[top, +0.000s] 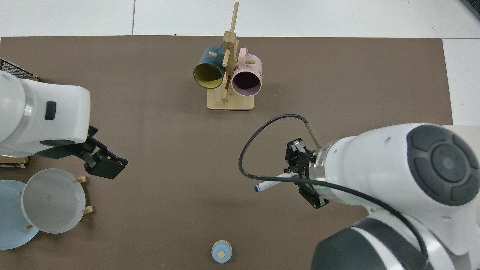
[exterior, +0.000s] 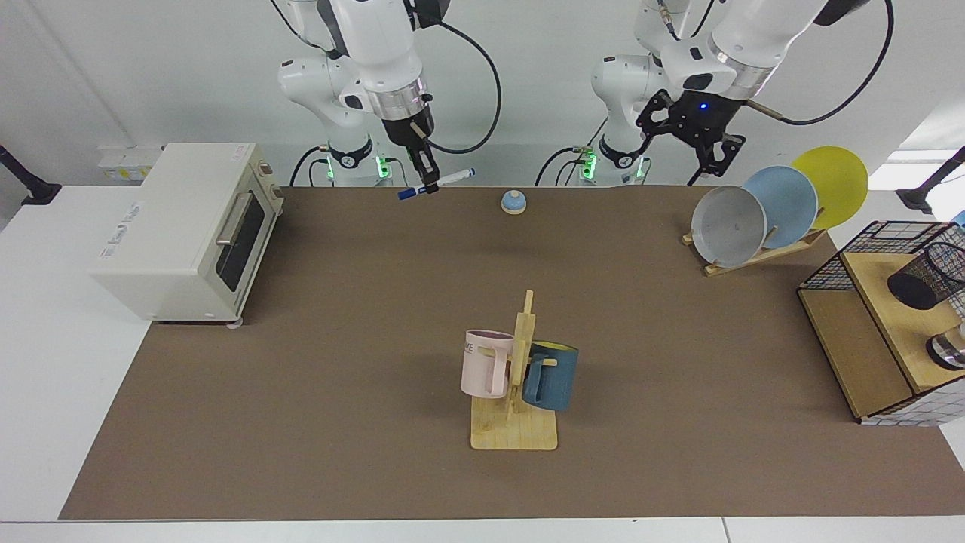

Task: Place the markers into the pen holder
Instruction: 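Carry the marker to the middle while the left gripper reaches toward it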

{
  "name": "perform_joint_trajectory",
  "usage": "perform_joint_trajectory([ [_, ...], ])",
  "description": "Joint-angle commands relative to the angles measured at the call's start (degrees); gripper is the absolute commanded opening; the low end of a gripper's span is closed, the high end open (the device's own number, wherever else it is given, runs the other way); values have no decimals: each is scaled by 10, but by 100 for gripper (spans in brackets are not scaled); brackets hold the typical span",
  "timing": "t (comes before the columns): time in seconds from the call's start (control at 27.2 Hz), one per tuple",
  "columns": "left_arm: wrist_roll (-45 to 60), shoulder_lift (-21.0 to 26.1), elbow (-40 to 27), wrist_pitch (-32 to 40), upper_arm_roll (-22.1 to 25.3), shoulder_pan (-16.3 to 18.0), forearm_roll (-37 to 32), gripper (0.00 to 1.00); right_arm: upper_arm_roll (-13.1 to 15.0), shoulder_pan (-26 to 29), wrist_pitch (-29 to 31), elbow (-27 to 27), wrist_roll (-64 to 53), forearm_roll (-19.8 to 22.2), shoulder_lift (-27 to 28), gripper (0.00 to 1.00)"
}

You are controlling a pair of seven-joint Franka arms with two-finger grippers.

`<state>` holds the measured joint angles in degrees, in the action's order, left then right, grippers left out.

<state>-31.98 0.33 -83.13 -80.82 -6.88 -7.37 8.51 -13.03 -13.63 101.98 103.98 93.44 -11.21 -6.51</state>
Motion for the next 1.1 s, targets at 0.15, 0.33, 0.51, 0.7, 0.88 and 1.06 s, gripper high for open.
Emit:
perform_joint_trajectory([
  [0.15,-95,-38,-92,-87,-18,-26,48,95,2,-32,41,-8,47,-39,6,0],
  [0.33,-119,-52,-133,-129,-19,-45,75,94,0,-63,75,-7,64,-42,14,0],
  [0.51,-120,-58,-155,-153,-19,-63,95,94,0,-66,117,-8,89,-51,32,0],
  [0.7,-120,-58,-156,-151,-19,-63,105,95,0,-70,150,-8,113,-55,46,0],
  [0.88,-119,-58,-161,-155,-19,-69,108,90,0,-82,165,-8,133,-51,60,0],
  [1.06,-116,-56,-164,-179,-19,-85,108,66,0,-90,179,-11,140,-55,67,0],
])
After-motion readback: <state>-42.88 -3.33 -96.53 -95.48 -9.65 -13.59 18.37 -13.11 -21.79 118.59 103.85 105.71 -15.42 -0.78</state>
